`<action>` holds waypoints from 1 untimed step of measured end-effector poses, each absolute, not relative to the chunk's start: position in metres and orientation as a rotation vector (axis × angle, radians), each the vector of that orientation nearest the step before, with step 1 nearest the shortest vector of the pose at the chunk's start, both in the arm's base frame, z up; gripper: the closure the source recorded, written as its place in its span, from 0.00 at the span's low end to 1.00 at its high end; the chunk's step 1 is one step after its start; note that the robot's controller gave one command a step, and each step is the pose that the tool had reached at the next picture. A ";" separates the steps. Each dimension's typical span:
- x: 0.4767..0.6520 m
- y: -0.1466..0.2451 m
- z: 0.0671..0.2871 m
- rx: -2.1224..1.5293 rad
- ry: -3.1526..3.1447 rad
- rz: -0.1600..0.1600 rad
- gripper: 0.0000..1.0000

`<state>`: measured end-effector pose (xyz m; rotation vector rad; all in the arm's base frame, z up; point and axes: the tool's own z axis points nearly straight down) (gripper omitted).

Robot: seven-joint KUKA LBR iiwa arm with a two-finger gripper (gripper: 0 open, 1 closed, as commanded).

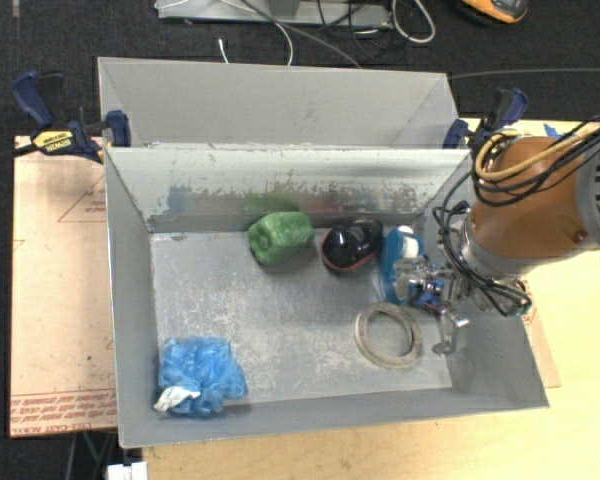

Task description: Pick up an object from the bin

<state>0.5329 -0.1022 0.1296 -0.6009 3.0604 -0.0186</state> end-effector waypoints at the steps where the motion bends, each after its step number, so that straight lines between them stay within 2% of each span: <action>1: 0.499 -0.103 0.119 -0.799 3.013 -0.022 0.00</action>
Offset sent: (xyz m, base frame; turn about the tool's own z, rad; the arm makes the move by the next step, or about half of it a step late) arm -0.0006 -0.0023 0.0110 0.0144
